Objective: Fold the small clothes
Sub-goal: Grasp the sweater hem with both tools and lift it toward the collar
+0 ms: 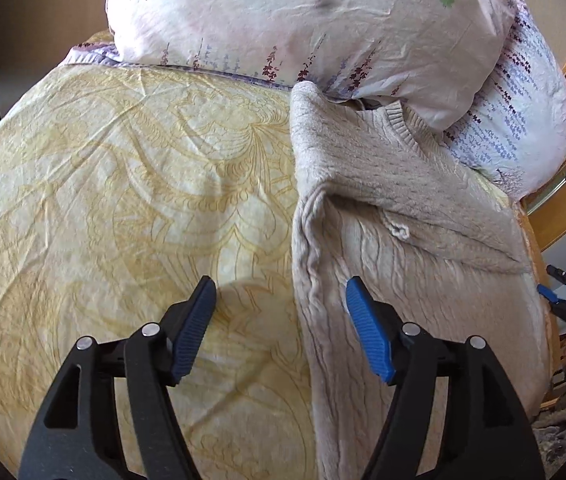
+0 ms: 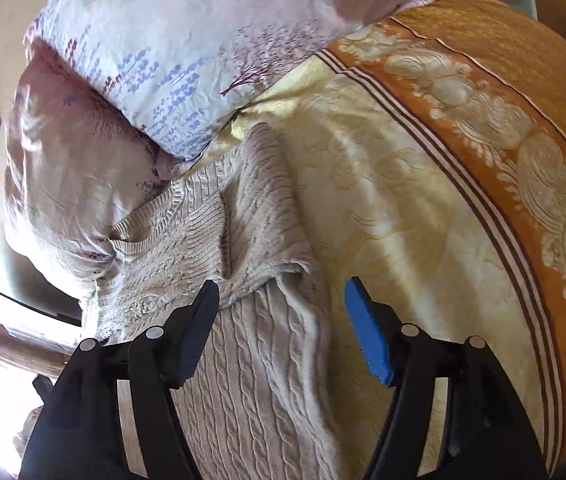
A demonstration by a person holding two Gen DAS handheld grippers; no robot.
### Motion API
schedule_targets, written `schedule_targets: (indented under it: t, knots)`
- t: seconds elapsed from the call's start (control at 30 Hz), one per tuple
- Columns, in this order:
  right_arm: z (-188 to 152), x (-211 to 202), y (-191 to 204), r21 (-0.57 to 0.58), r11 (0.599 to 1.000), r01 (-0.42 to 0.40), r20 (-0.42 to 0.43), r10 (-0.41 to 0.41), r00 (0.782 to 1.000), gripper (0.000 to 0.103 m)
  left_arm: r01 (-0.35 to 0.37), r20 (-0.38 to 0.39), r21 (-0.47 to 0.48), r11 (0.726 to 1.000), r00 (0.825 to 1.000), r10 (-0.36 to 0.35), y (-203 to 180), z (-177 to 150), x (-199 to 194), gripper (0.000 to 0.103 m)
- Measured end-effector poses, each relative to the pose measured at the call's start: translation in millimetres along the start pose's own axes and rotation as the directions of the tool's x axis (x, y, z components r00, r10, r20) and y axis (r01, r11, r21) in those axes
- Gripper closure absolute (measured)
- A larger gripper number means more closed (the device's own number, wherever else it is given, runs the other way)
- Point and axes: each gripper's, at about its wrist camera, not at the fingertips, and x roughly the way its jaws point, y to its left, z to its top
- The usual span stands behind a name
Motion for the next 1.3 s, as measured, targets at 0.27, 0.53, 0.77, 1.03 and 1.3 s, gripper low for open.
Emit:
schedule_targets:
  t: [0.27,0.53,0.77,1.03,1.3]
  knots:
    - [-31.5,-6.9,-26.9,0.063,0.982,-0.177,-0.084,0.182,0.980,0.044,0.185,0.012,-0.157,0.970,0.983,-0.186,5.7,-48.3,-31.2,0.036]
    - [-75.4,-2.8,-23.0,0.062,0.954,-0.293,-0.228,0.299,0.927,0.056,0.333,-0.020,-0.258,0.907,0.937,-0.349,-1.9,-88.3,-43.3,0.045]
    - [-99.1,-14.1,-29.4,0.064,0.941,-0.333,-0.338,0.334,0.880,0.067,0.393,-0.091,-0.264,0.881,0.899,-0.429,-16.1,-110.4,-44.1,0.050]
    - [-127.4,-12.1,-14.1,0.031,0.915,-0.402,-0.484,0.366,0.795,0.068,0.438,-0.174,-0.261,0.860,0.855,-0.488,-29.8,-108.4,-32.9,0.051]
    - [-137.1,-13.5,6.1,-0.136,0.926,-0.353,-0.459,0.257,0.850,0.090,0.417,-0.205,-0.262,0.871,0.858,-0.472,-33.4,-104.0,-16.9,0.085]
